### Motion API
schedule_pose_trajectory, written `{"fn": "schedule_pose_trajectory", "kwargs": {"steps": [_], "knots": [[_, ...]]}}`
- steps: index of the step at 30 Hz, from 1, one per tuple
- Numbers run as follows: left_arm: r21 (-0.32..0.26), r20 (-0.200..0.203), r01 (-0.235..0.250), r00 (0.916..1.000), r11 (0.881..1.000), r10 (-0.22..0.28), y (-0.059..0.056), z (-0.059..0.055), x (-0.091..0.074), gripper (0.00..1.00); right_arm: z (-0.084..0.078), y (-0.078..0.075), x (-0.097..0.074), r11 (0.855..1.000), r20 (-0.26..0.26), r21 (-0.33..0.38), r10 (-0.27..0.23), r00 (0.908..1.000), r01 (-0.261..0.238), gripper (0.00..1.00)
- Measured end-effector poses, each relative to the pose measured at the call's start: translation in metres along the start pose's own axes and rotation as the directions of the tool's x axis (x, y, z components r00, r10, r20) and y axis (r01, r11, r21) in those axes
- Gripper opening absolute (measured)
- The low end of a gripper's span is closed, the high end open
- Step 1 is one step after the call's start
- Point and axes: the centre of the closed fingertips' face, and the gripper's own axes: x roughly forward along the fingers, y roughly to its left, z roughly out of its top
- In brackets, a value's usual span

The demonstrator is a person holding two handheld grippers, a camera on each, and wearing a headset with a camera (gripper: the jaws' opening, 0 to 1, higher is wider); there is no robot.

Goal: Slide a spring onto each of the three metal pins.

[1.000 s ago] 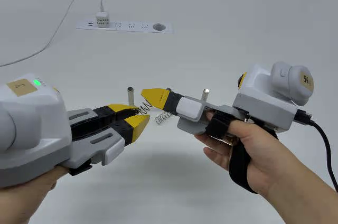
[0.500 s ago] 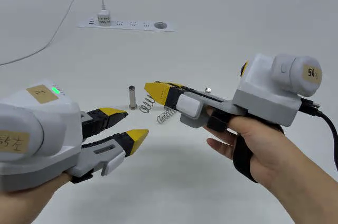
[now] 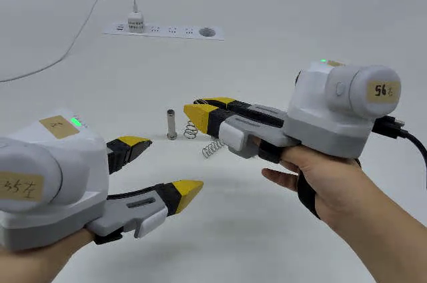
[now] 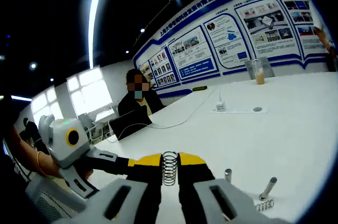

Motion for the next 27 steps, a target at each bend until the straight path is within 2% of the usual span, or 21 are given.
{"fn": "schedule_pose_trajectory", "kwargs": {"steps": [4,6,13,16,27], "knots": [[-0.002,0.0,0.0,1.0,1.0,0.0,0.0,-0.001,0.0,0.65,0.002,-0.002,0.007,0.999,-0.002,-0.045,-0.005,1.0,0.005,0.11],[-0.004,0.001,0.0,1.0,1.0,0.0,0.0,-0.002,0.0,0.67,0.002,-0.005,0.009,0.996,-0.009,-0.09,-0.011,0.9999,0.01,0.11],[-0.011,-0.001,0.015,0.9999,1.0,-0.015,-0.004,-0.005,0.003,0.75,0.003,-0.012,0.019,0.993,-0.011,-0.118,-0.023,0.9997,0.022,0.12],[-0.003,0.008,0.019,0.9998,1.0,-0.019,-0.006,-0.003,0.004,0.78,0.003,-0.014,0.023,0.993,-0.009,-0.115,-0.027,0.9996,0.026,0.12],[-0.017,0.014,0.012,0.9998,1.0,-0.011,-0.003,-0.004,0.006,0.86,0.002,-0.023,0.042,0.988,0.015,-0.15,-0.039,0.9991,0.041,0.12]]}}
